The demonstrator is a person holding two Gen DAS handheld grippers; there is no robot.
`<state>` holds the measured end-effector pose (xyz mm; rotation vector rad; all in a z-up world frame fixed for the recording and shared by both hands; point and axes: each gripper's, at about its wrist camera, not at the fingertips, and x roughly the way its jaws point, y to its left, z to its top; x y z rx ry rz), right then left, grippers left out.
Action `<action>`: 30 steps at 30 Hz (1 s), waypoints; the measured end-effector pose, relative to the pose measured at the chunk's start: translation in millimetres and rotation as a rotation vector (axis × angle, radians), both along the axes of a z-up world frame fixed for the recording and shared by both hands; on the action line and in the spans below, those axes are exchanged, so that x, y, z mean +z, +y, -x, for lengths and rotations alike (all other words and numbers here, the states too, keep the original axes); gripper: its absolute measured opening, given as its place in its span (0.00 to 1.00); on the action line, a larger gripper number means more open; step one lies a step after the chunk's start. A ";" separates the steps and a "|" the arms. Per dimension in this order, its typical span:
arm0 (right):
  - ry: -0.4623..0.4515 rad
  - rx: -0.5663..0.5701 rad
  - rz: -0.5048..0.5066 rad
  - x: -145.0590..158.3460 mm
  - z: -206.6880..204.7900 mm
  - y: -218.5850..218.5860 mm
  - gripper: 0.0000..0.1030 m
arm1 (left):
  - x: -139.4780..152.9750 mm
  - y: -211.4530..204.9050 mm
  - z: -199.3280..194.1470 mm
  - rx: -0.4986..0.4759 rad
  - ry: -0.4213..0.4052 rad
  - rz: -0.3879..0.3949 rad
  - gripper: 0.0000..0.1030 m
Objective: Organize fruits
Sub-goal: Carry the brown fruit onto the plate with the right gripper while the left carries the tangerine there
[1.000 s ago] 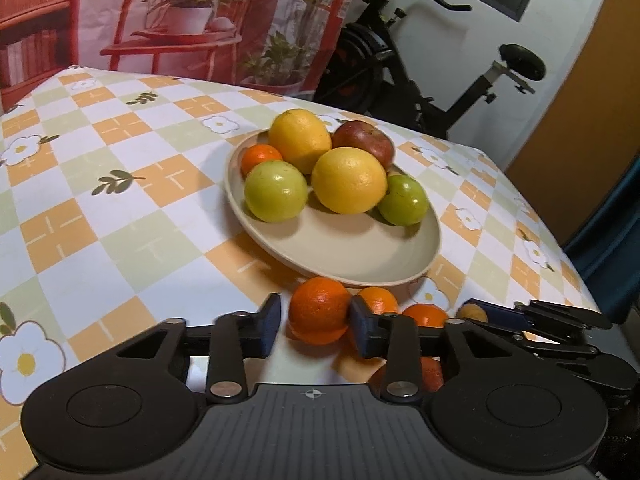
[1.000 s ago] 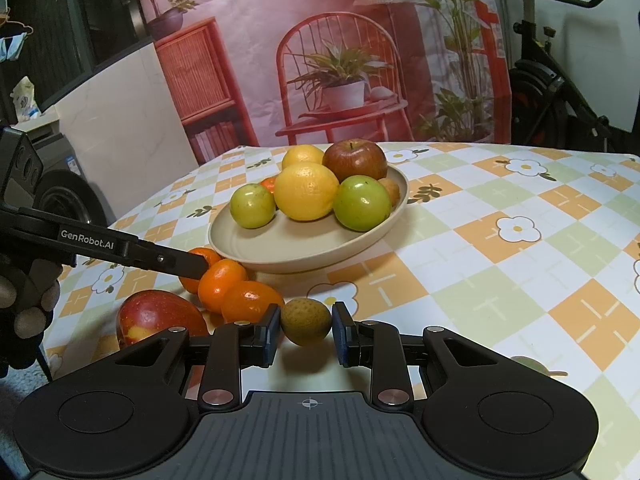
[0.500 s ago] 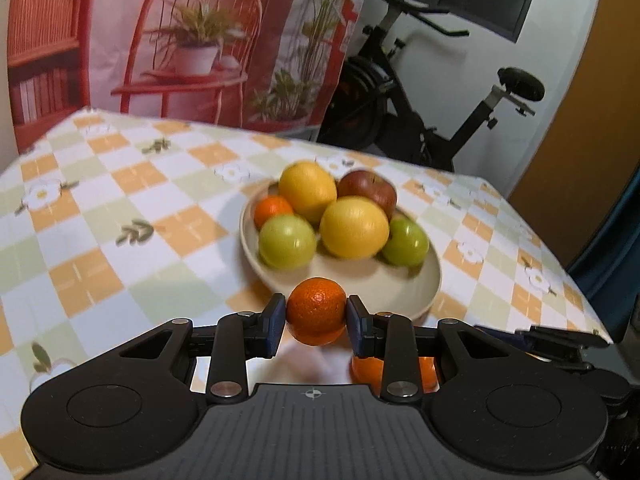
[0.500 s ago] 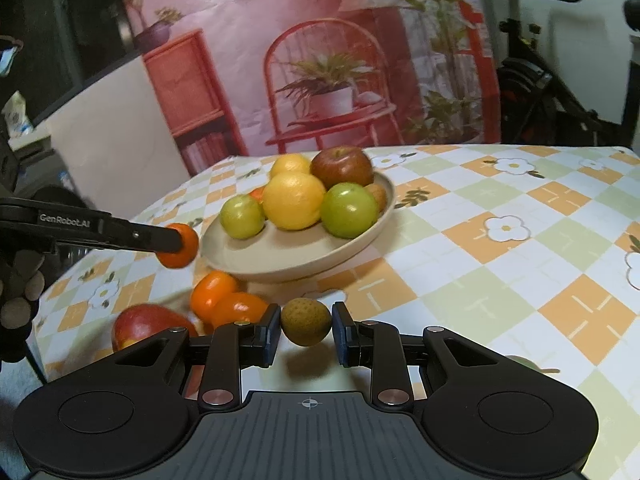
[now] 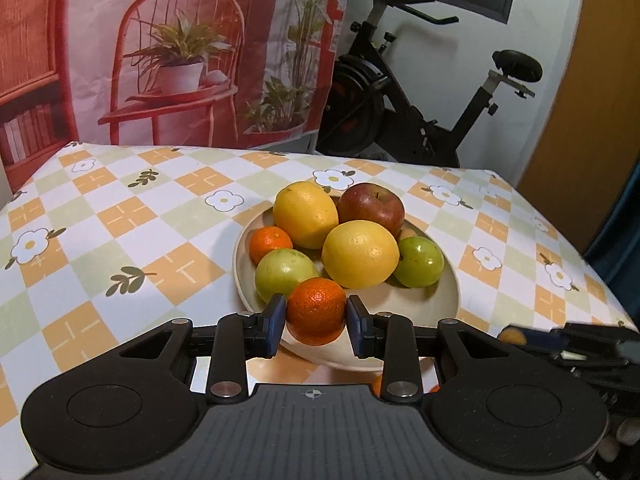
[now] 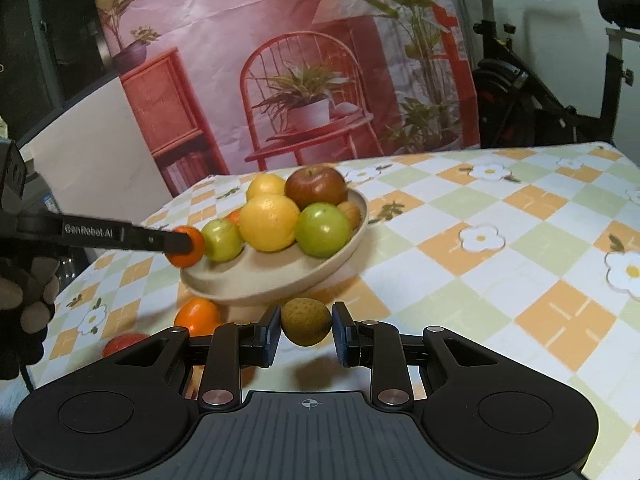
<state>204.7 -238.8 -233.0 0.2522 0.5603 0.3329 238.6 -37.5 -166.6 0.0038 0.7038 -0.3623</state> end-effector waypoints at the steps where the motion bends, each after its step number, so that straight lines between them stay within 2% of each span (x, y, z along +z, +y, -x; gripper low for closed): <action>1: -0.005 -0.001 0.002 2.4 -1.7 -2.1 0.24 | -0.7 0.0 -1.5 -0.001 0.003 -0.002 0.34; 13: -0.078 0.066 0.089 24.3 -53.9 13.4 0.24 | -8.2 -5.1 -9.4 -0.026 0.018 -0.042 0.34; 18: -0.056 0.087 0.115 19.4 -71.6 21.7 0.24 | -10.3 -6.8 -10.2 -0.036 0.029 -0.052 0.34; 30: -0.017 0.089 0.132 7.7 -79.0 22.0 0.25 | -15.4 -6.8 -11.1 -0.031 0.048 -0.051 0.33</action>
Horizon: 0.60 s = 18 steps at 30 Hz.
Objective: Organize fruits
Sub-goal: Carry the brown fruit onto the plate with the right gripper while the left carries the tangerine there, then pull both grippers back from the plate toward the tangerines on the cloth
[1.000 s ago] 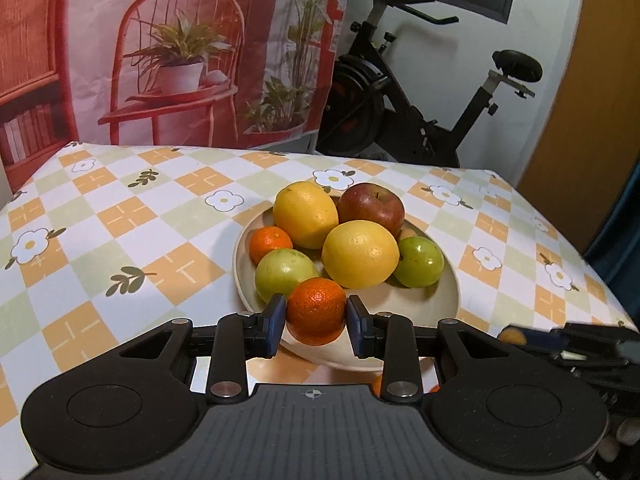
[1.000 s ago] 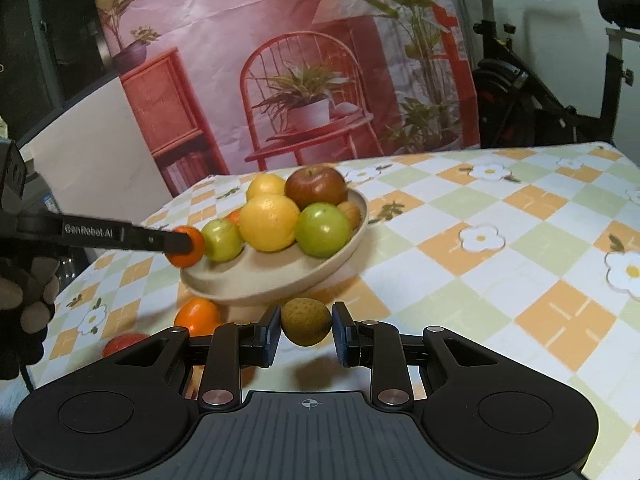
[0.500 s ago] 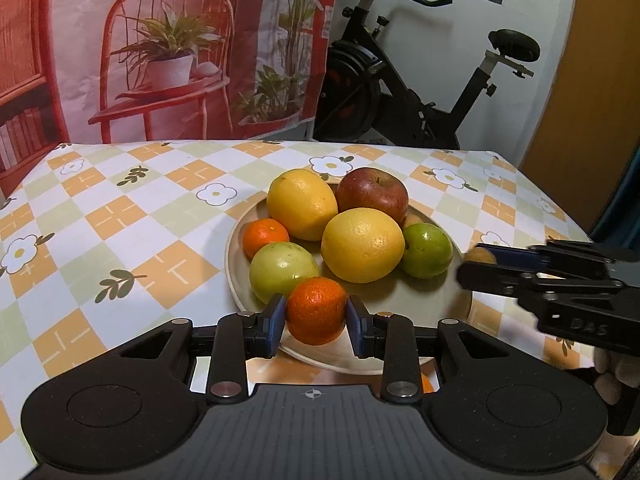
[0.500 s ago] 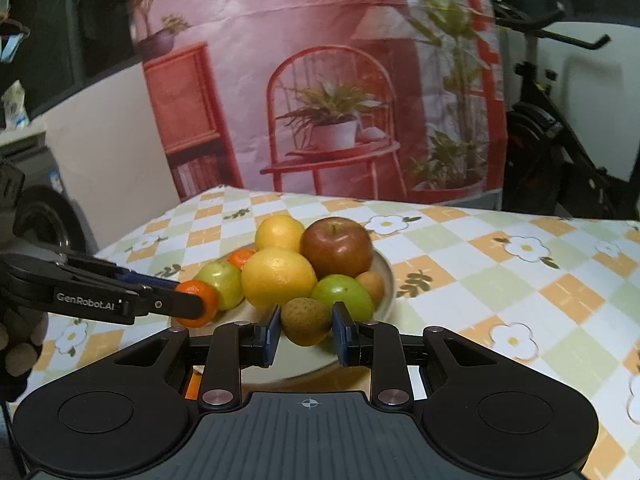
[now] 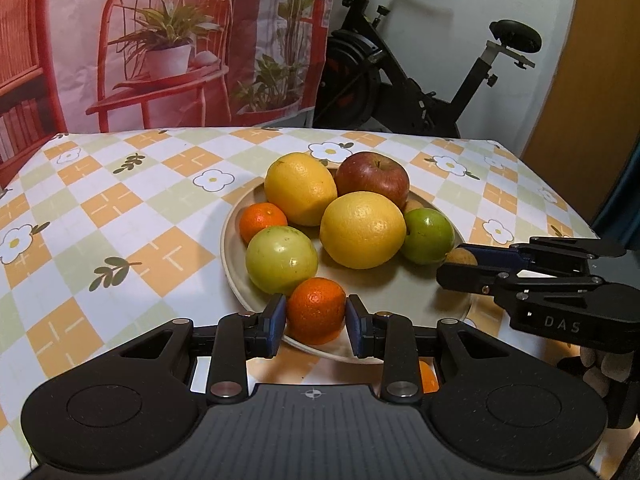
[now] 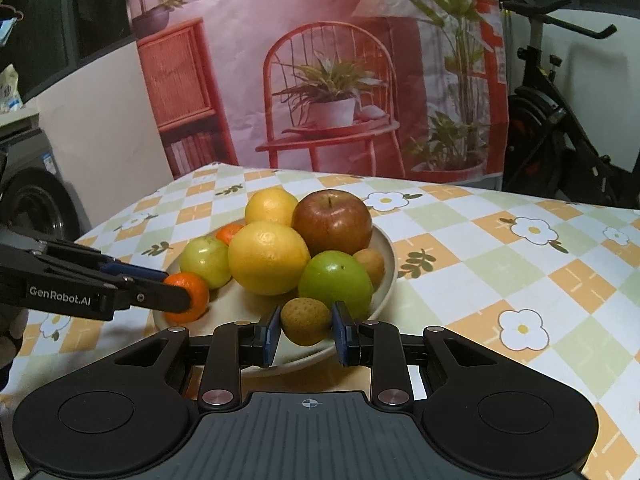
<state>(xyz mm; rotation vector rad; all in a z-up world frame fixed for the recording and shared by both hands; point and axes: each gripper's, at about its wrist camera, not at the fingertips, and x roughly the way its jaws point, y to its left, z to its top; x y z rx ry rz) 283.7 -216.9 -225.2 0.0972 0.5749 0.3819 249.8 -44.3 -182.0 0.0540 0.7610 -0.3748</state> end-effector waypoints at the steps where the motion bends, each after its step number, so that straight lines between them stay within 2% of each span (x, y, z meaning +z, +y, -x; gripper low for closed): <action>1: 0.001 0.001 0.003 -0.5 -0.4 0.3 0.25 | 0.0 0.0 -0.1 0.001 0.000 0.001 0.33; 12: -0.035 0.007 0.033 -1.4 6.5 3.9 0.25 | 1.3 1.3 1.9 0.018 0.006 0.021 0.33; 18: -0.043 -0.012 -0.014 -1.6 11.8 -2.8 0.25 | 3.9 4.0 4.5 0.036 0.008 0.037 0.33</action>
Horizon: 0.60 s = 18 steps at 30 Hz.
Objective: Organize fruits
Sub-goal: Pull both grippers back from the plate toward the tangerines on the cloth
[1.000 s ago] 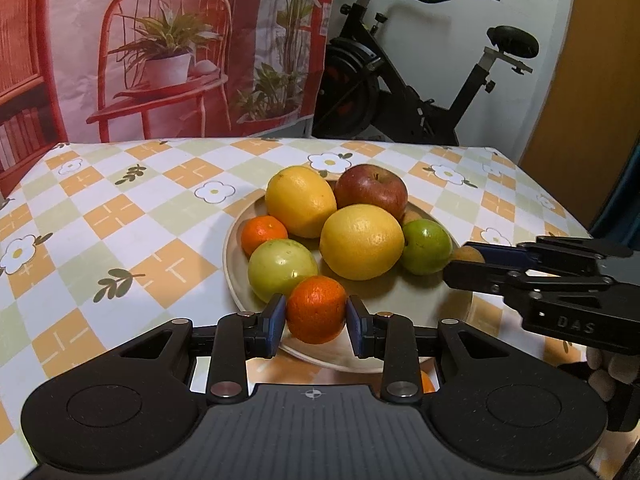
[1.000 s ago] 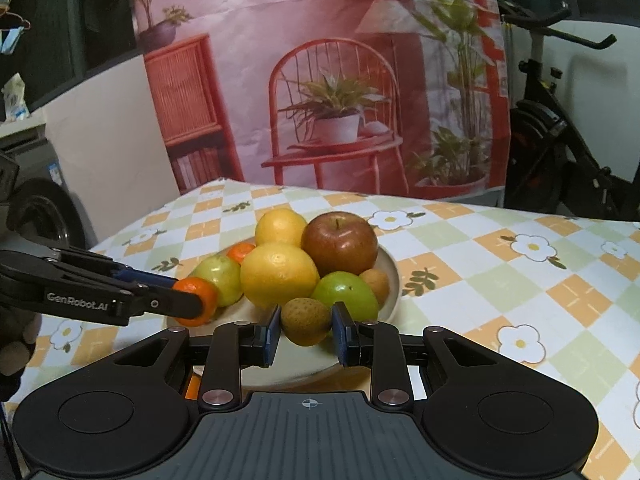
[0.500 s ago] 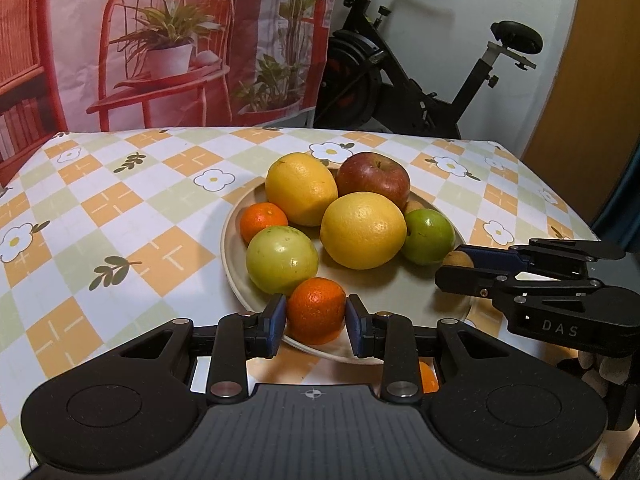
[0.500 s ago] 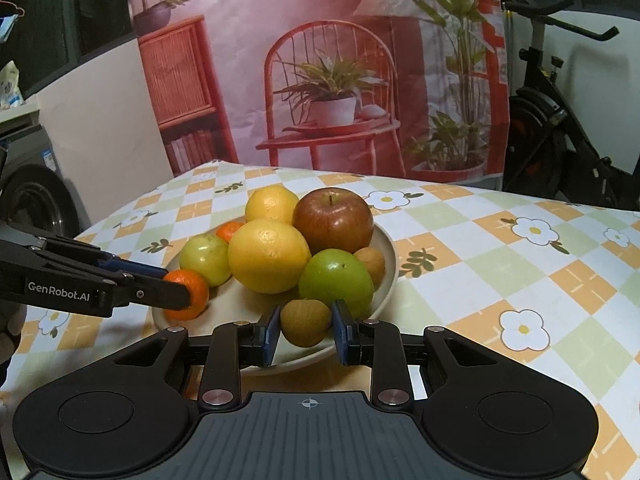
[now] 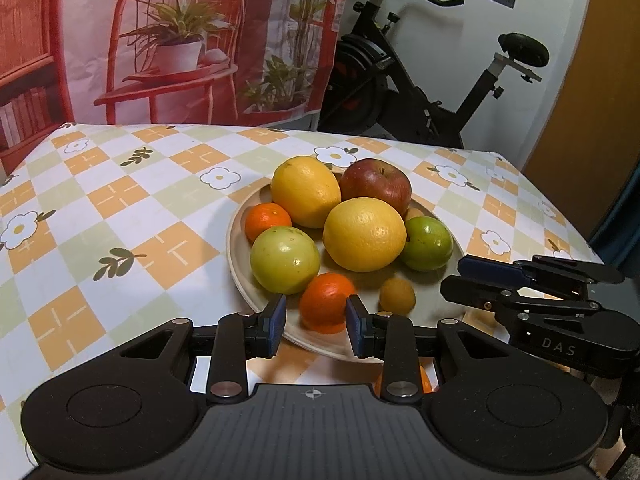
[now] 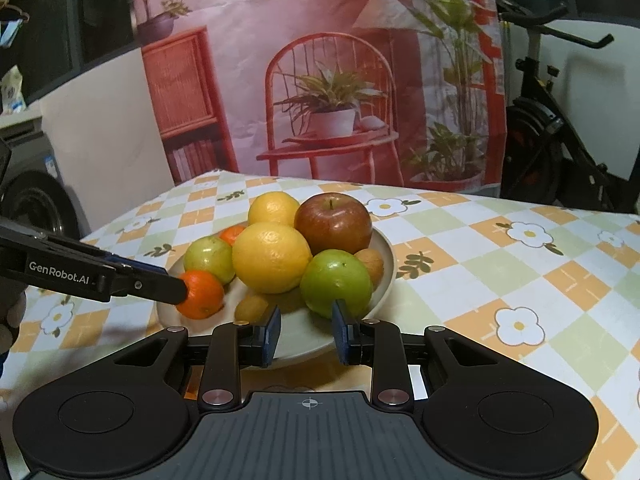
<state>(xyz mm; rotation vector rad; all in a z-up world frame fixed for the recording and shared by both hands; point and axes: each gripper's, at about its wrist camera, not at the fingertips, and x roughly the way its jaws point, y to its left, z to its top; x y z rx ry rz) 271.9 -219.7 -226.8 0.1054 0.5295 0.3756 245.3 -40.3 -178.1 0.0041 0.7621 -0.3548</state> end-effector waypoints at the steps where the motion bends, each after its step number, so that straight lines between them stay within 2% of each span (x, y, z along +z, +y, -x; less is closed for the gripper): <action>1: 0.000 -0.003 -0.007 0.0 1.4 -1.2 0.25 | 0.2 0.1 0.6 0.004 0.002 0.000 0.34; 10: 0.024 -0.036 -0.055 -1.9 20.1 -8.9 0.29 | 5.7 7.7 13.0 0.030 0.023 0.054 0.34; 18: 0.010 -0.007 -0.063 3.3 41.6 -3.4 0.29 | 6.4 4.1 25.4 0.007 0.039 0.076 0.34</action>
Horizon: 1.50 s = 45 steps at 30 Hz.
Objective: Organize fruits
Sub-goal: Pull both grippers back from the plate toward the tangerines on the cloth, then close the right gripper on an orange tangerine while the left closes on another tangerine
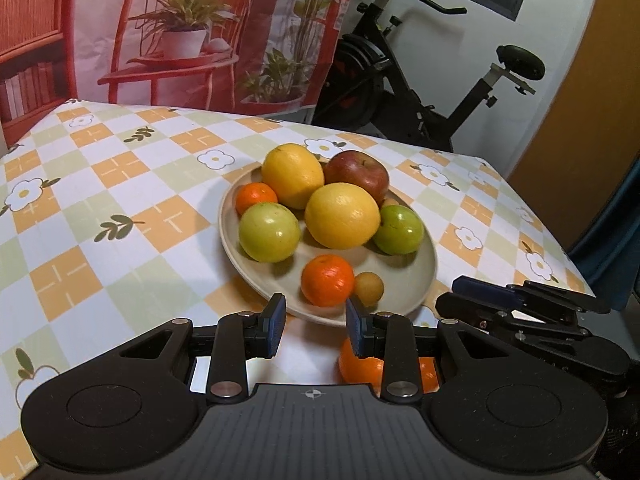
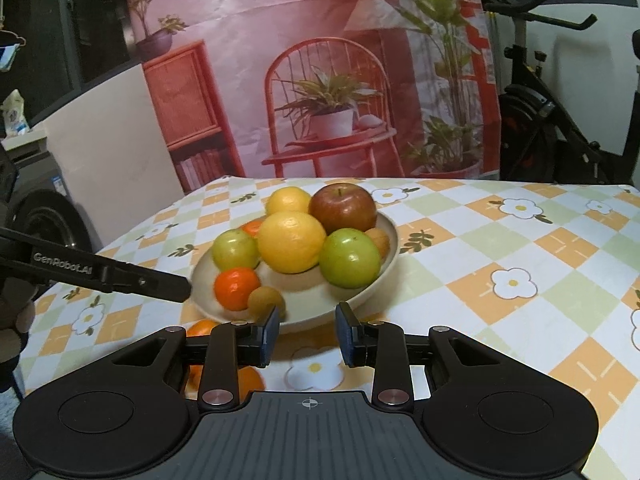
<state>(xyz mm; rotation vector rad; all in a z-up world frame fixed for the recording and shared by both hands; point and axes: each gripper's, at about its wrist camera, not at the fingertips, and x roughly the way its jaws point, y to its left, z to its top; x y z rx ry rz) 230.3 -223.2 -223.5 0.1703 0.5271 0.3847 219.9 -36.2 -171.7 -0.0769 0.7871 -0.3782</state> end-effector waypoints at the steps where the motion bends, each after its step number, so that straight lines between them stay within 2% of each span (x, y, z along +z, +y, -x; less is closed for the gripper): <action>1: 0.001 0.006 -0.003 0.7 2.2 0.6 0.29 | 0.1 -0.4 1.0 -0.002 0.001 0.001 0.34; 22: 0.027 0.173 0.027 0.3 17.7 20.4 0.31 | -1.8 3.6 6.6 -0.005 0.012 0.002 0.34; 30: 0.052 0.209 0.043 -2.0 17.9 26.0 0.36 | -2.8 4.2 6.8 -0.005 0.014 0.003 0.34; 41: 0.106 0.236 -0.003 -5.1 13.2 22.7 0.36 | -4.8 5.2 7.2 -0.004 0.018 0.006 0.34; 45: 0.113 0.248 -0.009 -6.3 12.8 23.9 0.33 | -5.1 5.2 7.4 -0.004 0.019 0.007 0.34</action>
